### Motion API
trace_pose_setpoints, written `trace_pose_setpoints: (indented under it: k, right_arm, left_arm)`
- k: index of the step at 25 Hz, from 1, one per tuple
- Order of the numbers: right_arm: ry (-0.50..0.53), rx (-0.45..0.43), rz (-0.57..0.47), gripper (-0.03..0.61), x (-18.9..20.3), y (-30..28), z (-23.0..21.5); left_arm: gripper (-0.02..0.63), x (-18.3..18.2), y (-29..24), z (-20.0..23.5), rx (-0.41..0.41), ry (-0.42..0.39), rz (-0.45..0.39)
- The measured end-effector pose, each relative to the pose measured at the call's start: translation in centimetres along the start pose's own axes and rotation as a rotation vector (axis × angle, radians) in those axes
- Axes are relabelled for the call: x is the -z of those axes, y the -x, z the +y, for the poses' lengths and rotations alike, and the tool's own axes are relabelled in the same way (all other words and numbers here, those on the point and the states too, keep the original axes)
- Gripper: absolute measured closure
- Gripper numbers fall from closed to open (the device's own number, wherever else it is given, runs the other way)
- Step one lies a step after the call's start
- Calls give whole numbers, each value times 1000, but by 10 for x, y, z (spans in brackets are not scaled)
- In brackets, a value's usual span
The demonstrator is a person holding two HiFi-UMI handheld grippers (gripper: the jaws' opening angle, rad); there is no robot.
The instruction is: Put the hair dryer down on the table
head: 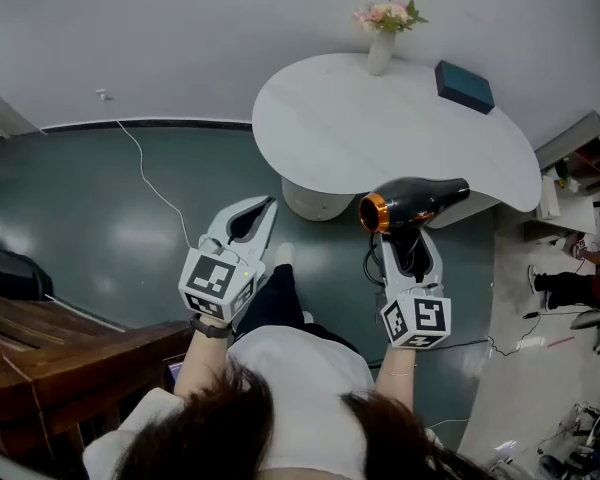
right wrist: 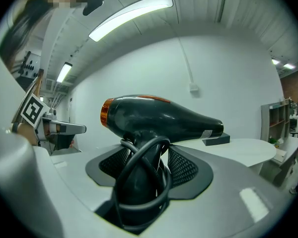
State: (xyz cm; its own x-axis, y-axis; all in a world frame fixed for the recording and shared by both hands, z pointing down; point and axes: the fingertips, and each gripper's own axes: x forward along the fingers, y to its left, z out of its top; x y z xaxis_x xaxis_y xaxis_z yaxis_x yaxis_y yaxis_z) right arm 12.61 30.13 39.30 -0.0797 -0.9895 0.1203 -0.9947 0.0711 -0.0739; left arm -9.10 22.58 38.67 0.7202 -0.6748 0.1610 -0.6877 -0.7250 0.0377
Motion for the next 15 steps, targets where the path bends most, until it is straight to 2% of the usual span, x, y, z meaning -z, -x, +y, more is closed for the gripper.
trace_pose_setpoints:
  k: [10, 15]
  right_arm:
    - [9, 15, -11, 328, -27, -117, -21]
    - [-3, 13, 0, 328, -34, -169, -20]
  left_arm:
    - [555, -23, -98, 75, 40, -6, -4]
    - [555, -30, -131, 111, 56, -11, 8]
